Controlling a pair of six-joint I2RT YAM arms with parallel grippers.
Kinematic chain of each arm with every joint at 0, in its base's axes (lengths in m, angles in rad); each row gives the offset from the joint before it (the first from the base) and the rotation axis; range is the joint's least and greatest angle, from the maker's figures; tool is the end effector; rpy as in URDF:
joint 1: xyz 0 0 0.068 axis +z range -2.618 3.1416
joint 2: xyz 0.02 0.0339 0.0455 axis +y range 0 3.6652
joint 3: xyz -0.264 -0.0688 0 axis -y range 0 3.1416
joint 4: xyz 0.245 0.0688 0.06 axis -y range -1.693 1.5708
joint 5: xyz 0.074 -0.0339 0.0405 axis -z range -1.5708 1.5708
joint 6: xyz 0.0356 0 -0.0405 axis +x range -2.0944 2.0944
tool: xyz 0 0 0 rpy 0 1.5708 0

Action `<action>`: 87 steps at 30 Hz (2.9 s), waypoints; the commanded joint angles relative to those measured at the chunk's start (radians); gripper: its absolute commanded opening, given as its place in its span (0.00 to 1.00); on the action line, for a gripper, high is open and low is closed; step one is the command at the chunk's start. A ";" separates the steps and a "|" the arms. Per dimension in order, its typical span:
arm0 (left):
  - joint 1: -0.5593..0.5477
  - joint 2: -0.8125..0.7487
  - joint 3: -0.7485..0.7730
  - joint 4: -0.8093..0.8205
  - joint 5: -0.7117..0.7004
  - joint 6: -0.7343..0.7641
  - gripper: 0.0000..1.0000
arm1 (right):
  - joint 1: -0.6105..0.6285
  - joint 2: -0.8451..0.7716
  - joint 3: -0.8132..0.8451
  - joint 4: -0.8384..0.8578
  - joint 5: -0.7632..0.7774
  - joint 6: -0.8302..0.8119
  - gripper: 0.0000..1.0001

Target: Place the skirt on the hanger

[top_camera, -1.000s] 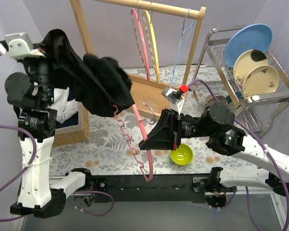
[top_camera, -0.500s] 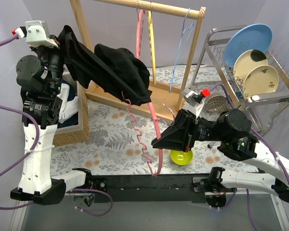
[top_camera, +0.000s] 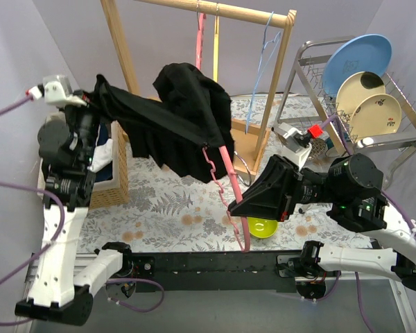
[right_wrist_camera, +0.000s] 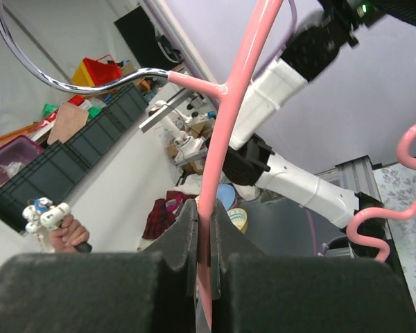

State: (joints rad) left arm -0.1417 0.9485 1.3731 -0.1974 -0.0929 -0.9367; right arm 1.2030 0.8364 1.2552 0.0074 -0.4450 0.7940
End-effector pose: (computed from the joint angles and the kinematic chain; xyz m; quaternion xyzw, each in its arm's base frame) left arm 0.1700 -0.0209 0.5083 -0.2742 0.5592 -0.3766 0.6858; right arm 0.0357 0.1354 0.5078 -0.2889 0.4795 0.7540 0.3436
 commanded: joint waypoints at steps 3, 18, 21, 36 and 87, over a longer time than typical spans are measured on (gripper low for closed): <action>0.047 -0.143 -0.202 0.191 0.061 -0.116 0.00 | 0.027 0.023 0.156 0.296 -0.133 0.019 0.01; 0.047 -0.212 -0.390 0.412 0.271 -0.304 0.00 | 0.027 0.115 -0.028 0.908 -0.074 0.339 0.01; 0.048 -0.221 -0.433 0.441 0.280 -0.323 0.00 | 0.027 0.164 -0.022 1.011 -0.055 0.395 0.01; 0.047 -0.053 -0.474 0.595 0.105 -0.255 0.00 | 0.026 0.371 -0.037 1.376 -0.020 0.702 0.01; 0.116 -0.172 0.000 0.104 1.331 -0.100 0.98 | 0.003 0.222 0.205 0.206 0.048 -0.059 0.01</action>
State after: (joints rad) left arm -0.0280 0.7124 1.3964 -0.1898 1.1934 -0.9577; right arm 1.2106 1.0485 1.4345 0.0082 -0.3809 0.7609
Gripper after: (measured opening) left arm 0.981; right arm 0.065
